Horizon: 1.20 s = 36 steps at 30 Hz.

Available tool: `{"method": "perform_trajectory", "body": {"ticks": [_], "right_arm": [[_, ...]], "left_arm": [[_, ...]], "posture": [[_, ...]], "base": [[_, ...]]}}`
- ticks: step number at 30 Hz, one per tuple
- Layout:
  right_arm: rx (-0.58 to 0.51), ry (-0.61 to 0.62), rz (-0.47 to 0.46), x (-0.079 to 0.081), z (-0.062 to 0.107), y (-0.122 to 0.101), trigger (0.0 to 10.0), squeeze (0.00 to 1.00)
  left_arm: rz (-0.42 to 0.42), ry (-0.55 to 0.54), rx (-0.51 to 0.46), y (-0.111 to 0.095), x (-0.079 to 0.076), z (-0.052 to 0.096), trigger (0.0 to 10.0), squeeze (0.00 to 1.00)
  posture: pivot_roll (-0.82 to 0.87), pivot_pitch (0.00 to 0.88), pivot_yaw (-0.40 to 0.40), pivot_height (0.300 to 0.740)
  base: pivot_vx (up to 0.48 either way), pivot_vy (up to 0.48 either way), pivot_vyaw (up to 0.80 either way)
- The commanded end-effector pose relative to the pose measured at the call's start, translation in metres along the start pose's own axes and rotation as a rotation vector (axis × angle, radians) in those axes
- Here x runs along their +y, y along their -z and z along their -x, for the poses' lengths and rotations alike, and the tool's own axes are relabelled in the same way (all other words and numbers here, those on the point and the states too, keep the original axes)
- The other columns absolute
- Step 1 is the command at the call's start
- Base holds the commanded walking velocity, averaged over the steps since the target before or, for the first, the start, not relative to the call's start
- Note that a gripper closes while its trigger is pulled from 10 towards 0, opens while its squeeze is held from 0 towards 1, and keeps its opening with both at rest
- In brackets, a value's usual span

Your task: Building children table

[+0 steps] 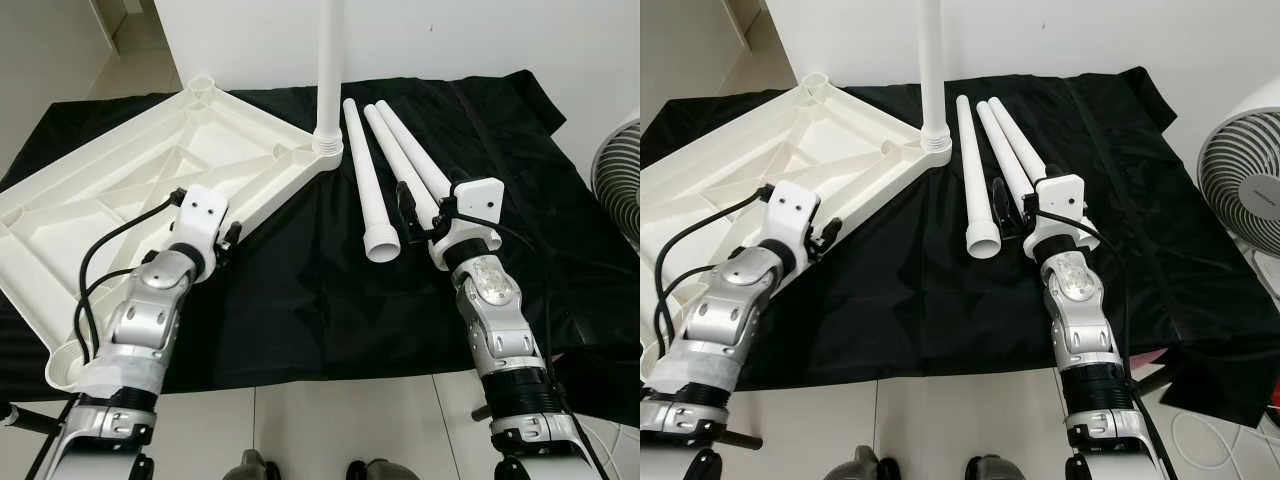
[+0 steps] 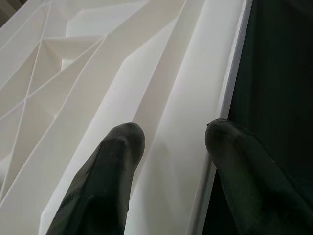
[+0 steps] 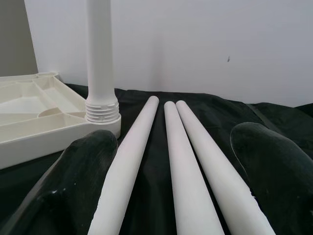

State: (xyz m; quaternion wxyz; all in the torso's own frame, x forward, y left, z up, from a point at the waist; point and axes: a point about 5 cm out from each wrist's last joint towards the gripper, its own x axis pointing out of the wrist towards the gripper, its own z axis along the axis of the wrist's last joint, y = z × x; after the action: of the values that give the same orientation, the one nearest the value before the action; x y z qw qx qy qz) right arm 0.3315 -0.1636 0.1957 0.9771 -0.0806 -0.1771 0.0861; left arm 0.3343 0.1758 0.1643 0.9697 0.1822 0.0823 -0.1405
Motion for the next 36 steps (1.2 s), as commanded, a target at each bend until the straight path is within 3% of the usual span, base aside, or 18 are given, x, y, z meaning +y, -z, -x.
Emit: {"method": "perform_trajectory", "body": {"ticks": [1, 9, 11, 21, 26, 31, 33, 34, 36], "right_arm": [[0.011, -0.008, 0.003, 0.001, 0.003, 0.002, 10.0, 0.00], [0.017, -0.007, 0.007, 0.001, 0.002, 0.003, 10.0, 0.00], [0.021, -0.008, 0.009, 0.001, 0.003, 0.004, 10.0, 0.00], [0.021, -0.002, 0.008, 0.001, 0.002, 0.003, 10.0, 0.00], [0.022, 0.005, 0.010, 0.000, 0.002, 0.003, 10.0, 0.00], [0.019, 0.005, 0.013, -0.002, 0.001, 0.002, 10.0, 0.00], [0.016, 0.008, 0.016, -0.003, 0.000, 0.001, 10.0, 0.00], [0.014, 0.008, 0.016, -0.003, 0.000, 0.000, 10.0, 0.00], [0.013, 0.009, 0.017, -0.004, -0.001, 0.000, 10.0, 0.00]], "left_arm": [[-0.002, 0.044, 0.027, 0.005, -0.001, 0.006, 10.0, 0.00], [0.079, 0.183, 0.048, 0.008, -0.001, 0.022, 10.0, 0.00], [0.043, 0.206, 0.069, 0.013, 0.003, 0.027, 10.0, 0.00], [-0.038, 0.074, 0.142, 0.028, 0.013, 0.021, 10.0, 0.00], [-0.001, 0.076, 0.135, 0.024, 0.013, 0.018, 10.0, 0.00], [0.017, 0.069, 0.197, 0.034, 0.010, 0.015, 10.0, 0.00], [0.072, 0.053, 0.263, 0.044, 0.007, 0.012, 10.0, 0.00], [0.094, 0.051, 0.276, 0.047, 0.005, 0.011, 8.8, 0.00], [0.118, 0.053, 0.297, 0.051, 0.002, 0.011, 8.8, 0.00]], "posture": [[-0.11, 0.091, 0.072, 0.740], [-0.10, 0.101, 0.069, 0.740], [-0.10, 0.101, 0.069, 0.740], [-0.10, 0.114, 0.067, 0.740], [-0.10, 0.114, 0.067, 0.740], [-0.11, 0.106, 0.066, 0.740], [-0.11, 0.104, 0.066, 0.740], [-0.11, 0.104, 0.066, 0.740], [-0.11, 0.104, 0.066, 0.740]], "base": [[0.000, 0.000, 0.00], [0.000, 0.000, 0.00], [0.000, 0.000, 0.00], [0.000, 0.000, 0.00], [0.000, 0.000, 0.00], [0.000, 0.000, 0.00], [0.000, 0.000, 0.00], [0.000, 0.000, 0.00], [0.000, 0.000, 0.00]]}}
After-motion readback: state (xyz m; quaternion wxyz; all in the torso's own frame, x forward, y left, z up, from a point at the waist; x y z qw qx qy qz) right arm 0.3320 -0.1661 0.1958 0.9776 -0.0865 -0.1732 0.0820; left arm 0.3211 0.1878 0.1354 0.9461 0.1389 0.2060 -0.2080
